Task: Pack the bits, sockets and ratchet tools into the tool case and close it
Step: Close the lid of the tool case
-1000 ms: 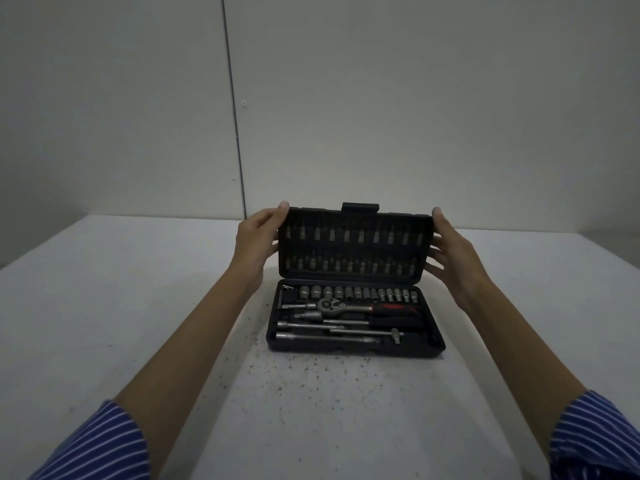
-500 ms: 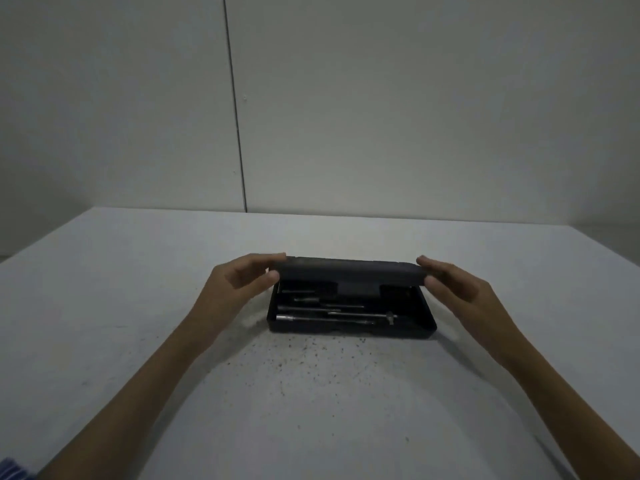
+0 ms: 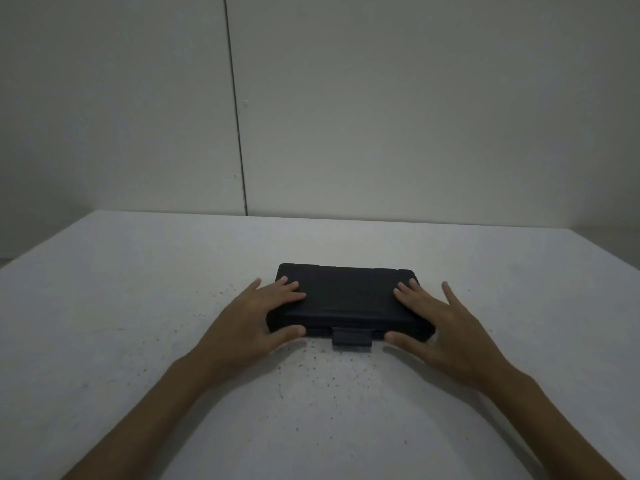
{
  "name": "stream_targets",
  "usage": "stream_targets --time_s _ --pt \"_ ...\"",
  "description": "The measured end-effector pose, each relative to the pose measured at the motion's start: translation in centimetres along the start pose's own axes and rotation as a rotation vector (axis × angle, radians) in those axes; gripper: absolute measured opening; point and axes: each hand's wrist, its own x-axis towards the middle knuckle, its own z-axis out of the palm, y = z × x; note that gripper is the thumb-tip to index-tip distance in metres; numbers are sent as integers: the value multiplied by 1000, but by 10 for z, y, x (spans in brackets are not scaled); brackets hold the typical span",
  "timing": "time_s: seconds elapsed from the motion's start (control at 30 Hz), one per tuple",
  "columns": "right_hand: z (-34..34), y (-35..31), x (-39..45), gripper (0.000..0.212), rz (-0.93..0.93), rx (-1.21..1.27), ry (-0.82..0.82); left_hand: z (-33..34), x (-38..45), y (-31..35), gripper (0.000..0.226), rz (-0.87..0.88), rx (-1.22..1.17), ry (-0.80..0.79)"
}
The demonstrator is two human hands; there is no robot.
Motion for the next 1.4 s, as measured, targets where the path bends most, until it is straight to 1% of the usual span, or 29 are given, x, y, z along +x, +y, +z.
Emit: stream_targets --time_s 0.07,0.13,0.2,0.3,0.37,0.43,0.57,0.63,0.73,0.8,0.87,1.0,1.17,1.4 --pt "5 -10 5 101 -33 -85 -17 9 6 12 83 18 105 -33" --pt "11 -16 9 108 -37 -122 -31 18 12 25 92 38 182 -51" --pt "13 -20 12 111 -36 -129 -31 25 15 33 97 58 248 -51" --pt "17 -25 12 102 -28 -167 -24 30 17 36 92 66 303 -13" --pt "21 -27 11 92 -22 -192 43 33 17 36 84 83 343 17" --pt "24 -29 10 83 -14 -218 118 35 17 37 79 60 336 30" --pt "28 -29 10 74 -13 -278 142 39 17 38 72 38 330 55" --pt "28 -29 11 74 -17 -293 151 40 17 37 70 46 345 59" --pt "28 -28 13 78 -18 -268 113 41 19 35 72 55 319 55" --pt "27 -25 18 90 -26 -227 79 39 21 32 78 49 288 57" --pt "24 -22 24 101 -18 -197 13 38 25 30 83 46 270 52" --pt "21 -21 39 83 14 -179 -67 37 37 23 88 36 278 4" --pt "23 -14 62 82 25 -154 -79 35 59 11 75 12 273 -53" --pt "26 -2 95 83 41 -122 -89 34 85 -6 73 -2 261 -61"
